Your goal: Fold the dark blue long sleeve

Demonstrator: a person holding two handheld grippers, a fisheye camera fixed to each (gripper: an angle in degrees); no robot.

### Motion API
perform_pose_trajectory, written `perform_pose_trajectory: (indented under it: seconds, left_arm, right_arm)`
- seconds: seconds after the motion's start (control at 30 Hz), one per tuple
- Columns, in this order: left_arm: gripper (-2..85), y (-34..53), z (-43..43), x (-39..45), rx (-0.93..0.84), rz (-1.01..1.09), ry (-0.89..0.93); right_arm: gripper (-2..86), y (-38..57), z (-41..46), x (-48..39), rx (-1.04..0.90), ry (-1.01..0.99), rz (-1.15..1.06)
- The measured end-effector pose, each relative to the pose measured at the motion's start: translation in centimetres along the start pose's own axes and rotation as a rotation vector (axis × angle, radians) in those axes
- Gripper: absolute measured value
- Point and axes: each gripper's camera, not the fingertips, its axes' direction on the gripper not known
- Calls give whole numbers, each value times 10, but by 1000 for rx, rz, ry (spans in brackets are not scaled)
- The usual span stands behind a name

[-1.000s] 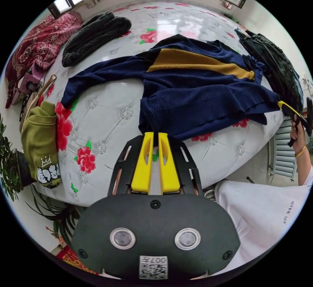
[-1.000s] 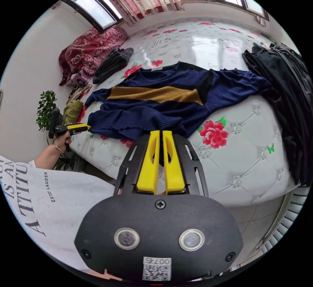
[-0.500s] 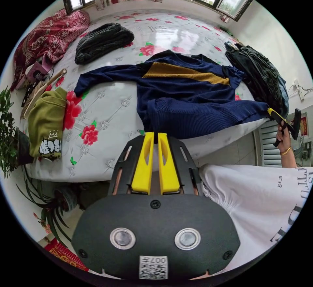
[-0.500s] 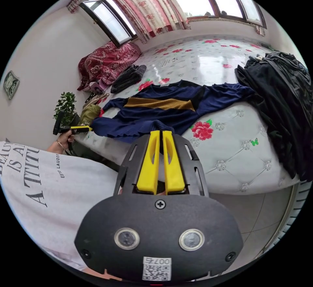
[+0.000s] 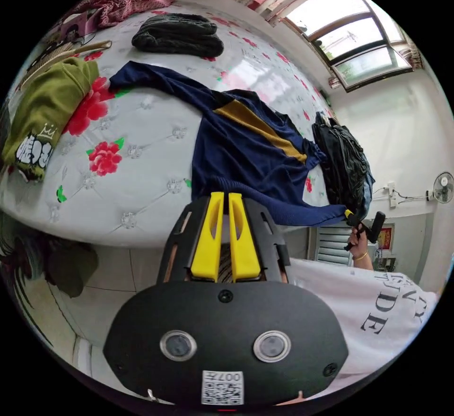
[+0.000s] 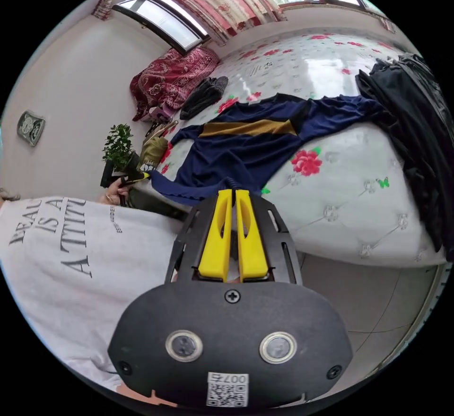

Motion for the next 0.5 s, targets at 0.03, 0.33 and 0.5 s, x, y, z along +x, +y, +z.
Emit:
perform_pose_trajectory:
  seconds: [0.03, 0.33, 0.5]
  left_arm:
    - [-7, -23, -1, 2, 18, 11, 10]
    - [-8, -234, -228, 132, 541, 259, 249]
    - [-8, -185, -285, 180, 644, 473, 208]
  right_arm:
    - [-2, -39, 2, 7, 28, 11, 4]
    - [-3, -309, -198, -119, 573, 78, -278]
    - [-3, -261, -244, -200, 650, 269, -519]
